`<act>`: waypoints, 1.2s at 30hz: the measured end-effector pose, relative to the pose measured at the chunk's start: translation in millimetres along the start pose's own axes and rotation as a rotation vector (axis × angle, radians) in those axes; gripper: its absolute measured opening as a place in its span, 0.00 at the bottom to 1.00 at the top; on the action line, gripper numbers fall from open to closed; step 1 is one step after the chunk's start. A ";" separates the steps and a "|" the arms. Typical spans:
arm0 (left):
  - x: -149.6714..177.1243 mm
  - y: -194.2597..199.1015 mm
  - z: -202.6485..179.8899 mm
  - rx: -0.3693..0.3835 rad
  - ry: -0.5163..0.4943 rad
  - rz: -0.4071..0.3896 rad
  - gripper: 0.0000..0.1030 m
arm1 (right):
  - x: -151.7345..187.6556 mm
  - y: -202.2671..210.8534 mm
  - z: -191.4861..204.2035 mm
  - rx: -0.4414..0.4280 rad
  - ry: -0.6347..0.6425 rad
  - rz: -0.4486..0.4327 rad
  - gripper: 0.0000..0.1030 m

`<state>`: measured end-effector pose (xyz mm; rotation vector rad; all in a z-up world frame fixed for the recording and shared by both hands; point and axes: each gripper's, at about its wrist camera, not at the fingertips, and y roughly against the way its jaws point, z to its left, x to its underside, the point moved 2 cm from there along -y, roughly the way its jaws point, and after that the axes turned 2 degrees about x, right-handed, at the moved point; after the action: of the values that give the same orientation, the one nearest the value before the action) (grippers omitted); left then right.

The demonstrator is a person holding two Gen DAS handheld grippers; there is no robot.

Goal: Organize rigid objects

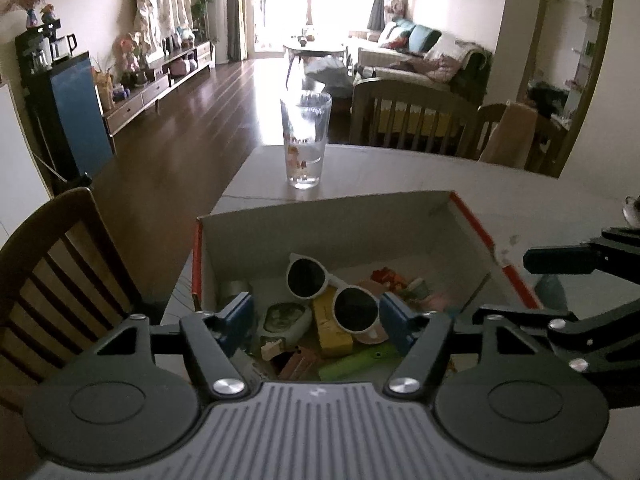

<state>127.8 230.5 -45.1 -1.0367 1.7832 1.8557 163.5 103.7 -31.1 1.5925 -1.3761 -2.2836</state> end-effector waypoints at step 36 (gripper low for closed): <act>40.7 94.4 -46.1 -0.022 0.004 -0.150 1.00 | 45.6 90.3 -10.1 0.004 -0.088 -0.187 1.00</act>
<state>46.0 164.2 -5.2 -1.1502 1.6426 1.7864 111.0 20.6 -5.1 1.7091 -1.3009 -2.4840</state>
